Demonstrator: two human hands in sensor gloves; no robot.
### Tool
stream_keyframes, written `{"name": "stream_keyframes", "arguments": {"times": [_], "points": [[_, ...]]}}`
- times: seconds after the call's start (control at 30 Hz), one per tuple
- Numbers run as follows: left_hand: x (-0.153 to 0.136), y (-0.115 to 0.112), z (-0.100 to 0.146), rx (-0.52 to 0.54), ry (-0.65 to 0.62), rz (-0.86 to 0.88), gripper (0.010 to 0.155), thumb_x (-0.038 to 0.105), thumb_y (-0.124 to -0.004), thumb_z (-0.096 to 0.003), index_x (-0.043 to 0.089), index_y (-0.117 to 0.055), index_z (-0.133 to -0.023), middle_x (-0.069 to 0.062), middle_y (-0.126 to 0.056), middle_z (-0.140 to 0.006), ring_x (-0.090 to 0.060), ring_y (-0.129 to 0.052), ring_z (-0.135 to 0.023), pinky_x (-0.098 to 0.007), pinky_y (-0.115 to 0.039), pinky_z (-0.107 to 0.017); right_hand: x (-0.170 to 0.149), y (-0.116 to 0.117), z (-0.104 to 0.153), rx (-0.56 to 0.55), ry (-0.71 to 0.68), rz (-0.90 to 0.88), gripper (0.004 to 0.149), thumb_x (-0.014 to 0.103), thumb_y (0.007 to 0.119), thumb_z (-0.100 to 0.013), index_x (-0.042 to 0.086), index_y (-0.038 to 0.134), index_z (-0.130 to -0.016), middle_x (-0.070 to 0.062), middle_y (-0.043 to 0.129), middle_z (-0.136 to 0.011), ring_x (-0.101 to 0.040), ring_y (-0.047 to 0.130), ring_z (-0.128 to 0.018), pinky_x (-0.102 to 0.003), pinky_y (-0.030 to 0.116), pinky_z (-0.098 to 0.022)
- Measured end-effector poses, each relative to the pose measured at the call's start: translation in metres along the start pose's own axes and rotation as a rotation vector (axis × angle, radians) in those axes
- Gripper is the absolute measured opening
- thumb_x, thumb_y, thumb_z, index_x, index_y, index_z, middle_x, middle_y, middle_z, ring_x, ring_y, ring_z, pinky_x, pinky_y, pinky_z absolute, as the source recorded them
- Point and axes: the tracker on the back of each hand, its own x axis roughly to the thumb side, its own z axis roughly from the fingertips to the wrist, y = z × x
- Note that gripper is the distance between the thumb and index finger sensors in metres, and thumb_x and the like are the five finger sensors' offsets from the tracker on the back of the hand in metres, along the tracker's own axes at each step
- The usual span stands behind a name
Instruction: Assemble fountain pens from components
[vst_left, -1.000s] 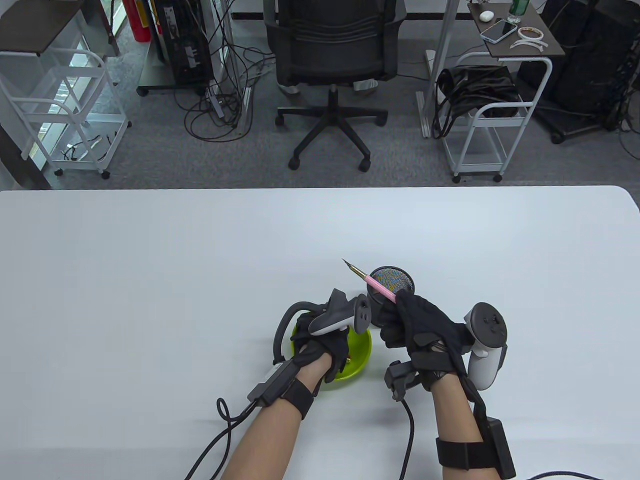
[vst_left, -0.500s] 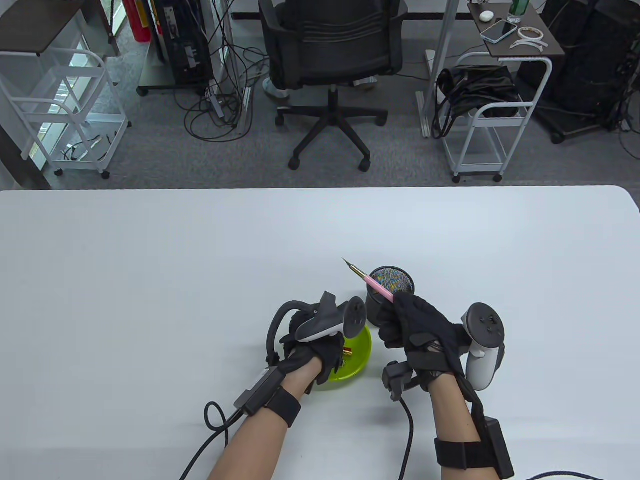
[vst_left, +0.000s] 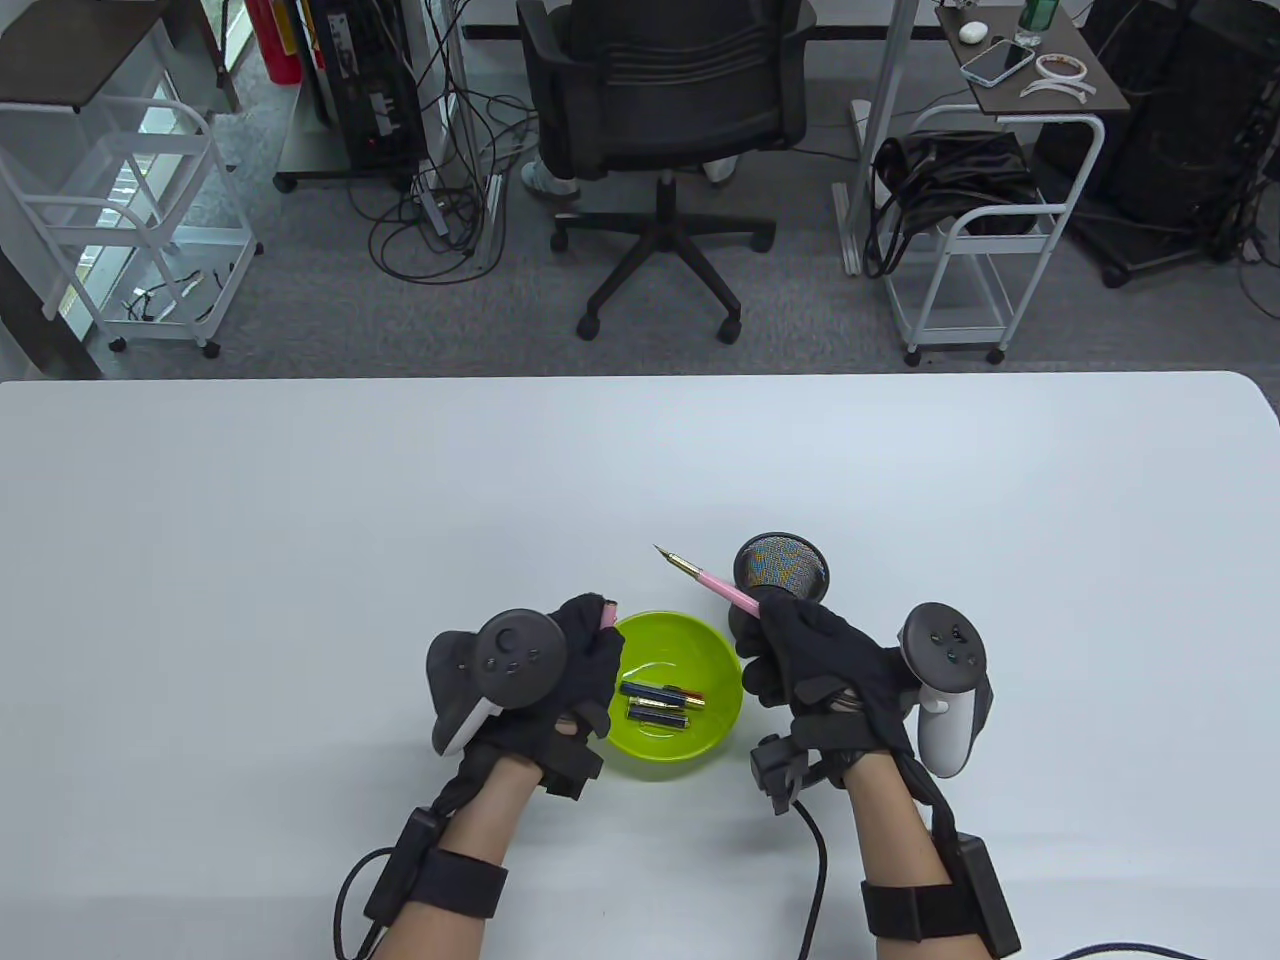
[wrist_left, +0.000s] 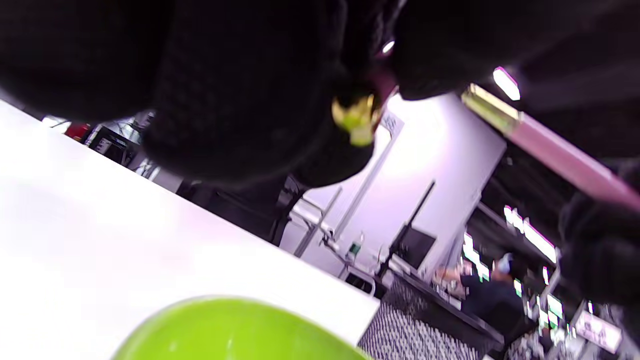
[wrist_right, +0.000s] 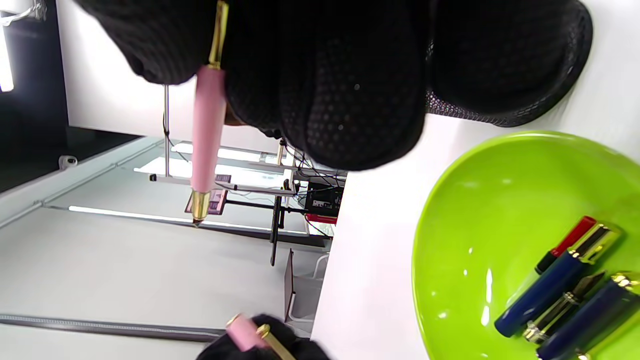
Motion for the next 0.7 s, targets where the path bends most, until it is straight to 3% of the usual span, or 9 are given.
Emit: {"name": "stream_keyframes", "arguments": {"times": [0.03, 0.1, 0.17, 0.27, 0.5, 0.7], "points": [[-0.006, 0.001, 0.003, 0.036, 0.007, 0.035, 0.048, 0.039, -0.077, -0.0485, 0.007, -0.078, -0.085, -0.013, -0.099, -0.065, -0.017, -0.102, -0.027, -0.046, -0.088, -0.027, 0.001, 0.001, 0.001, 0.002, -0.006, 0.014, 0.049, 0.046, 0.075, -0.047, 0.011, 0.088, -0.077, -0.016, 0.095, -0.066, -0.023, 0.101, -0.035, -0.048, 0.088, -0.028], [-0.020, 0.002, 0.006, -0.030, 0.062, 0.119, 0.049, 0.037, -0.076, -0.0498, 0.006, -0.078, -0.087, -0.014, -0.098, -0.067, -0.018, -0.102, -0.029, -0.047, -0.087, -0.029, 0.002, 0.004, 0.002, -0.001, -0.018, 0.049, 0.049, 0.045, 0.078, -0.046, 0.011, 0.087, -0.079, -0.016, 0.095, -0.068, -0.023, 0.101, -0.035, -0.048, 0.088, -0.028], [-0.031, 0.003, 0.006, -0.022, 0.088, 0.208, 0.048, 0.035, -0.075, -0.0504, 0.007, -0.076, -0.090, -0.015, -0.095, -0.070, -0.019, -0.100, -0.032, -0.049, -0.085, -0.031, 0.003, 0.006, 0.002, 0.005, -0.028, 0.076, 0.049, 0.044, 0.080, -0.045, 0.011, 0.087, -0.080, -0.016, 0.094, -0.069, -0.023, 0.101, -0.036, -0.048, 0.088, -0.029], [-0.044, 0.007, 0.005, -0.028, 0.108, 0.274, 0.047, 0.036, -0.071, -0.0516, 0.017, -0.073, -0.095, -0.011, -0.091, -0.074, -0.019, -0.097, -0.039, -0.049, -0.083, -0.038, 0.004, 0.009, 0.003, 0.010, -0.042, 0.096, 0.049, 0.043, 0.081, -0.044, 0.011, 0.086, -0.081, -0.017, 0.093, -0.071, -0.023, 0.101, -0.037, -0.049, 0.088, -0.029], [-0.045, 0.017, 0.006, 0.000, 0.098, 0.362, 0.046, 0.038, -0.066, -0.0523, 0.021, -0.076, -0.094, -0.008, -0.085, -0.069, -0.019, -0.090, -0.046, -0.052, -0.077, -0.045, 0.007, 0.010, 0.005, 0.027, -0.087, 0.104, 0.049, 0.043, 0.085, -0.043, 0.012, 0.088, -0.080, -0.017, 0.095, -0.070, -0.024, 0.102, -0.037, -0.049, 0.088, -0.029], [-0.043, 0.010, 0.008, -0.030, 0.105, 0.365, 0.045, 0.044, -0.066, -0.0524, 0.020, -0.078, -0.089, -0.005, -0.085, -0.064, -0.018, -0.089, -0.044, -0.052, -0.077, -0.045, 0.006, 0.013, 0.005, 0.050, -0.102, 0.117, 0.048, 0.043, 0.087, -0.042, 0.013, 0.090, -0.079, -0.017, 0.096, -0.070, -0.024, 0.102, -0.037, -0.049, 0.088, -0.029]]}}
